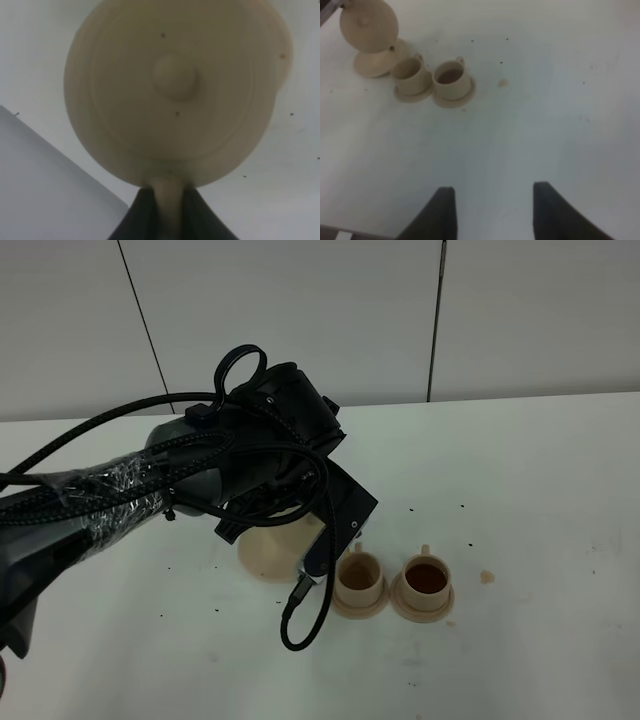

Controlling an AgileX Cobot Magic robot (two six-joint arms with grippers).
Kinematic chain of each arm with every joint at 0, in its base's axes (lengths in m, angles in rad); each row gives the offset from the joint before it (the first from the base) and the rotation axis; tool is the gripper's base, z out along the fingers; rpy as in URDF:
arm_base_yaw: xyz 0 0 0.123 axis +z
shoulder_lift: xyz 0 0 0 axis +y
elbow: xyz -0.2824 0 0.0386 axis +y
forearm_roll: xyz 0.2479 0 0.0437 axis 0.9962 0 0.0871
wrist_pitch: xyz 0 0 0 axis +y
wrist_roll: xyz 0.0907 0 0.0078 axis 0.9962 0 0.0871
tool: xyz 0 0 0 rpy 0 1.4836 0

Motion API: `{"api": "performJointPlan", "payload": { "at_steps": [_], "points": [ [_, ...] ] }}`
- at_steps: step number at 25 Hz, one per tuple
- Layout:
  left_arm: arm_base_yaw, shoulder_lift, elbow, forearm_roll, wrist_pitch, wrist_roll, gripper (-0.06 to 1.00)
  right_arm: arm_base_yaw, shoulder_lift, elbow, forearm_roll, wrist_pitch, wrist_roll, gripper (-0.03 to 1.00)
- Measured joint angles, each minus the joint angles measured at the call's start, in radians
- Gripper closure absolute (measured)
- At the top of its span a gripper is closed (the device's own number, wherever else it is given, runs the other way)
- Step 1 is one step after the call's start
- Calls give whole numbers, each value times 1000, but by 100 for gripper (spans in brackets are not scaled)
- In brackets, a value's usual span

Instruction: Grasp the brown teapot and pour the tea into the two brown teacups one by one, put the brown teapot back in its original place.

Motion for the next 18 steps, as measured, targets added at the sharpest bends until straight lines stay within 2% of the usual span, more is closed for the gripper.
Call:
{"api": "performJointPlan", "payload": {
  "at_steps": [11,18],
  "points": [
    [-15,0,0,13,-6,-1,77,0,0,0,0,0,0,62],
    [-32,0,0,56,-8,-3,77,0,0,0,0,0,0,62]
  ]
}}
